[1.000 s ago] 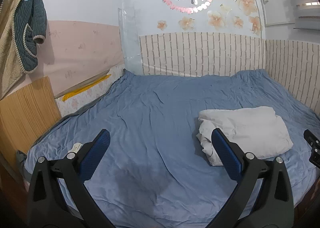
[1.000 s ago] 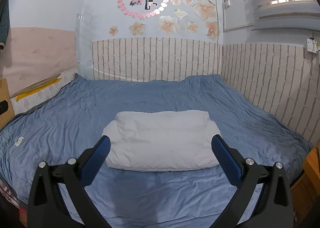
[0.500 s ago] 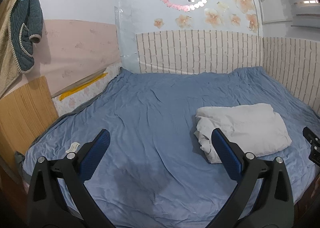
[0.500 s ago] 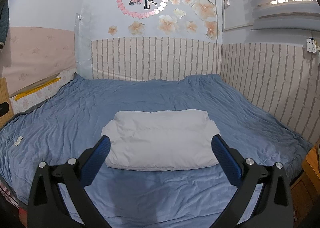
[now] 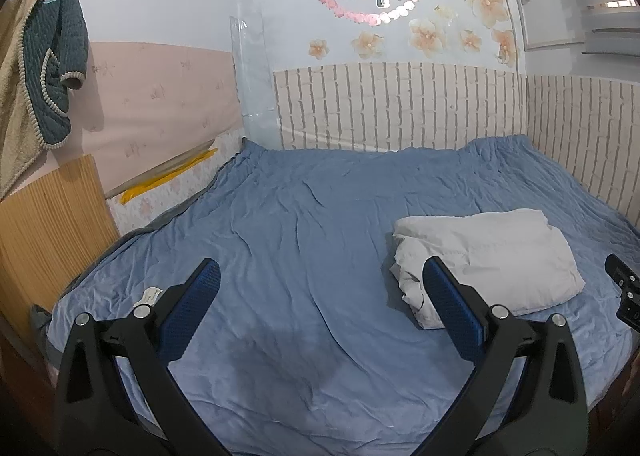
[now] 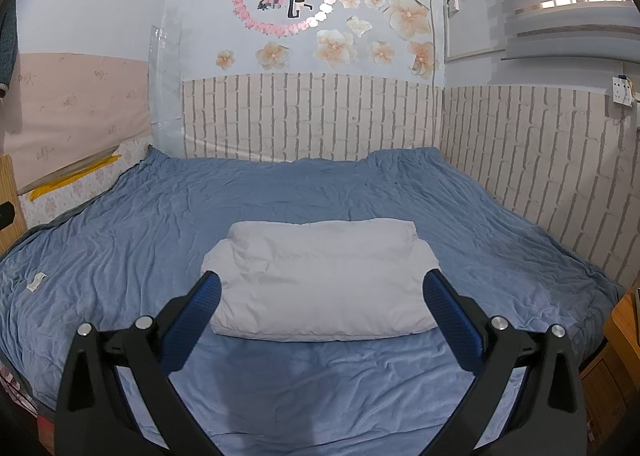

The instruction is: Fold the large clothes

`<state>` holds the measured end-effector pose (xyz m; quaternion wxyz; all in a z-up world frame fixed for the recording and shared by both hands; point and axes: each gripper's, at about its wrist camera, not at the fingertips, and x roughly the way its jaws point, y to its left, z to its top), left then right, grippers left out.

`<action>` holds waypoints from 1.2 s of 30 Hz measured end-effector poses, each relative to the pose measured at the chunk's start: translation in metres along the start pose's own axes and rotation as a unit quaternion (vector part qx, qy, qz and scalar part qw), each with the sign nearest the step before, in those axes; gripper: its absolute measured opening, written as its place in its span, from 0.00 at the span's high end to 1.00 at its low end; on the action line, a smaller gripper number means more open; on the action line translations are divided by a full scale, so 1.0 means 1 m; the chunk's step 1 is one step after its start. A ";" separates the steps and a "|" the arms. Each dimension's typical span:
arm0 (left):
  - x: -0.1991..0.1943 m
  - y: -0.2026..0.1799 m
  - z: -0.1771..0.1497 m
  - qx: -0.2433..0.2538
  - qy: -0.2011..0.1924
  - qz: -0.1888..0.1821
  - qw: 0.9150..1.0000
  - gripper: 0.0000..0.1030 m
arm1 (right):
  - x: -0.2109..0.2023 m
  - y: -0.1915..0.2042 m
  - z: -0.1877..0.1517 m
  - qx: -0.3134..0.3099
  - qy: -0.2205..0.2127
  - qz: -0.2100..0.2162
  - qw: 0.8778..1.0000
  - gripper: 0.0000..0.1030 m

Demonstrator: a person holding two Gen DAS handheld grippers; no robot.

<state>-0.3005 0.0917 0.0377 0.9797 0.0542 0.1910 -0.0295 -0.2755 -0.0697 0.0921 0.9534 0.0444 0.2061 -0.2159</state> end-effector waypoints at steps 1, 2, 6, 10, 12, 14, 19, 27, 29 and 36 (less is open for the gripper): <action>0.000 0.000 0.000 0.001 -0.001 0.001 1.000 0.03 | 0.000 -0.001 0.000 0.000 -0.001 0.000 1.000 0.02; -0.001 -0.001 0.000 0.002 -0.001 0.002 1.000 0.03 | 0.000 -0.001 -0.001 0.000 0.000 -0.001 1.000 0.02; -0.002 -0.002 0.001 0.004 -0.002 0.004 1.000 0.03 | 0.000 0.003 -0.002 -0.001 0.001 -0.003 1.000 0.02; -0.004 -0.002 0.002 0.004 -0.004 0.006 1.000 0.03 | 0.000 0.003 -0.002 -0.001 0.000 -0.005 1.000 0.02; -0.005 -0.002 0.002 0.006 -0.009 0.011 1.000 0.03 | 0.000 0.003 -0.002 -0.002 -0.001 -0.008 1.000 0.02; -0.006 -0.002 0.002 0.007 -0.011 0.015 1.000 0.03 | 0.001 0.003 -0.002 -0.003 0.000 -0.008 1.000 0.02; -0.007 -0.001 0.002 0.005 -0.009 0.015 1.000 0.03 | 0.002 0.000 -0.003 -0.002 0.001 -0.005 1.000 0.02; -0.002 -0.003 0.004 0.010 0.002 0.002 1.000 0.03 | 0.005 -0.003 -0.004 -0.003 0.002 -0.012 1.000 0.02; 0.000 -0.003 0.003 0.010 0.004 0.002 1.000 0.03 | 0.006 -0.004 -0.005 -0.004 0.003 -0.012 1.000 0.02; 0.001 -0.003 0.002 0.009 0.003 0.004 1.000 0.03 | 0.008 -0.004 -0.006 -0.005 0.006 -0.012 1.000 0.02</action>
